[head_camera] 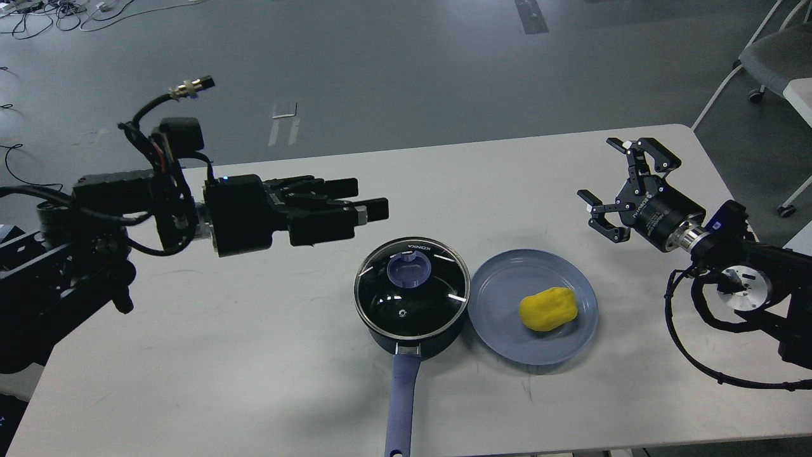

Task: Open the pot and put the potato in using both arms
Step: 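Lower the left gripper onto the blue lid knob and grasp it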

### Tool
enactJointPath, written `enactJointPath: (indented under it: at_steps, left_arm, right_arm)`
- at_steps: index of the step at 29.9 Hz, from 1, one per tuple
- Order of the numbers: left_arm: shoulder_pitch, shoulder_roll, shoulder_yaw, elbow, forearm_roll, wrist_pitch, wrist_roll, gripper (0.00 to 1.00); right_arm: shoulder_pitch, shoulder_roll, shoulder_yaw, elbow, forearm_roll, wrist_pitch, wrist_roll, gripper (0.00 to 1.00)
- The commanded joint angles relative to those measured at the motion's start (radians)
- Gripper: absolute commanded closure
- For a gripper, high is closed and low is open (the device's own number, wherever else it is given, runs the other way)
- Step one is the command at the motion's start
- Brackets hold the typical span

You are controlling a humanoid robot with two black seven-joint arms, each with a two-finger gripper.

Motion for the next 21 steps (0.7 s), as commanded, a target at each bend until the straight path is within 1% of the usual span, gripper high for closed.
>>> enactJointPath:
  at_steps: [1,5,7,10,12,16,21]
  left_arm:
    - [0.012,-0.056,0.033,0.005,0.203,0.019,0.0,0.02]
    - [0.012,-0.094,0.064,0.036,0.284,0.023,0.0,0.02]
    - [0.013,-0.137,0.067,0.1,0.359,0.037,0.0,0.02]
    - [0.013,-0.176,0.07,0.156,0.401,0.042,0.0,0.02]
    - [0.015,-0.19,0.071,0.165,0.403,0.042,0.0,0.02]
    - [0.026,-0.206,0.124,0.165,0.403,0.043,0.0,0.02]
    - [0.041,-0.219,0.127,0.166,0.407,0.042,0.0,0.03]
  right_arm:
    - [-0.006,0.0,0.0,0.0,-0.002,0.0,0.0,0.0]
    - [-0.009,0.0,0.0,0.0,-0.002,0.0,0.0,0.0]
    - [-0.009,0.0,0.0,-0.001,-0.002,0.0,0.0,0.0]
    - [-0.008,0.002,0.0,-0.007,-0.002,0.0,0.0,0.0]
    - [-0.008,0.0,0.0,-0.012,-0.002,0.0,0.0,0.0]
    - [-0.009,0.0,0.0,-0.012,-0.003,0.0,0.0,0.0]
    - [-0.008,0.0,0.0,-0.012,-0.003,0.0,0.0,0.0]
